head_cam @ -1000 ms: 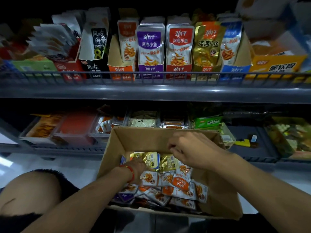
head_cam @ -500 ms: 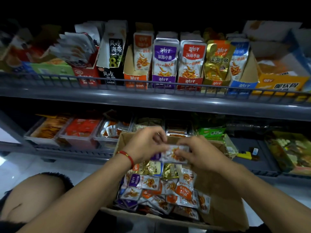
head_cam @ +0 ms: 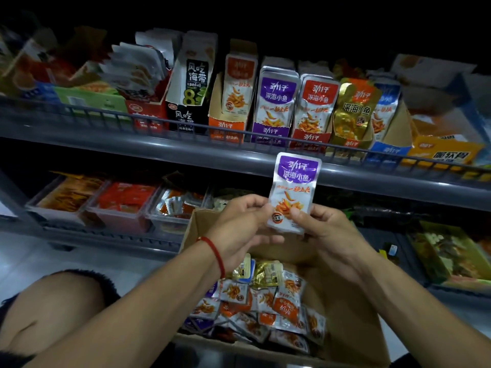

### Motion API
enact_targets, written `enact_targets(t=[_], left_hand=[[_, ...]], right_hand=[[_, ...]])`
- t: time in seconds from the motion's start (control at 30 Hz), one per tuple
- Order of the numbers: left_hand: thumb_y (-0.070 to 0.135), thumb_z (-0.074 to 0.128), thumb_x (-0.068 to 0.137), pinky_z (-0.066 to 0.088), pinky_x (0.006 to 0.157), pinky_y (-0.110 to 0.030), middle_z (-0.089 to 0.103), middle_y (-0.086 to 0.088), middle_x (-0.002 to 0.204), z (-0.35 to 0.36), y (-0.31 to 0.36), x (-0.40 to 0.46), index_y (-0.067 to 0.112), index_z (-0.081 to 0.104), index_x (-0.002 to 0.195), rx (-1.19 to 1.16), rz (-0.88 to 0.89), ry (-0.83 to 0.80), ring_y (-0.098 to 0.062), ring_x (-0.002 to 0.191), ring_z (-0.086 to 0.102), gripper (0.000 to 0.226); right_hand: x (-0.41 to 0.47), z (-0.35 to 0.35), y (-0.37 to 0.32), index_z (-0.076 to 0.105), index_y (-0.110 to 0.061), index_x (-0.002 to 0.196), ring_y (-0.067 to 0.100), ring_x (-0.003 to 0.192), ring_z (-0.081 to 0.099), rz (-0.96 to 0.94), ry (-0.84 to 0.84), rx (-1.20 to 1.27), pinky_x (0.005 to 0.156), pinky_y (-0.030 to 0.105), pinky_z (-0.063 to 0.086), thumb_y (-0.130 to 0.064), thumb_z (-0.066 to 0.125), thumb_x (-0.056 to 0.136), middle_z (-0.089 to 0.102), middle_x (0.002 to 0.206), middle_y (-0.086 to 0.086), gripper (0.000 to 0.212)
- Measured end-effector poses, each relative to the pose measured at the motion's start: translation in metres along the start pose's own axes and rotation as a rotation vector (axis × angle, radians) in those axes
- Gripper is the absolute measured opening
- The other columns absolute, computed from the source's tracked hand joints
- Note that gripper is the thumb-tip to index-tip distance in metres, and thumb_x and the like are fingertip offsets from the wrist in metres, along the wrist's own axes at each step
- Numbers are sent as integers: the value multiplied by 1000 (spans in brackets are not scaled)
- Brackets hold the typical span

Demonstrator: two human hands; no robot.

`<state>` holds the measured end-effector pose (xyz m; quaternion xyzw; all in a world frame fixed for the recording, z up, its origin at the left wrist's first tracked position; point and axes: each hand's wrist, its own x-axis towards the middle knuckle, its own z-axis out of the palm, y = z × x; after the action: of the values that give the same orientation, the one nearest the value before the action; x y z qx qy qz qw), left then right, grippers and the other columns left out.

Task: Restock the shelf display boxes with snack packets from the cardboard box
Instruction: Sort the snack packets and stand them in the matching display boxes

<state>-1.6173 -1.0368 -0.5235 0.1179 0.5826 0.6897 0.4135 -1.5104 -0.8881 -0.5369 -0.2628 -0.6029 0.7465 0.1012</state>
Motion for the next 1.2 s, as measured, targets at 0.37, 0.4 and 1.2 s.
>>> enact_targets(t=[0.37,0.4,1.2], left_hand=[[8,57,100,62,74,-27,73,-15,101,-8,13,1,1,63,105,205,245,101,-20,89,74,10],[9,59,99,62,75,-27,74,-13,100,-9,15,1,4,65,104,181,254,105,-19,89,75,9],[9,64,94,62,81,-39,66,-2,107,-34,42,11,23,63,107,89,290,289,-19,95,68,19]], right_hand=[[13,3,-67,73,-13,111,17,91,75,-392,109,-361,76,28,58,-24,76,83,78,100,4,30],[15,4,-76,74,-12,106,16,88,75,-432,103,-452,73,26,59,-21,76,85,79,96,3,23],[111,45,-169,65,-16,129,21,114,51,-1046,428,-1460,91,24,38,-30,70,94,57,125,7,38]])
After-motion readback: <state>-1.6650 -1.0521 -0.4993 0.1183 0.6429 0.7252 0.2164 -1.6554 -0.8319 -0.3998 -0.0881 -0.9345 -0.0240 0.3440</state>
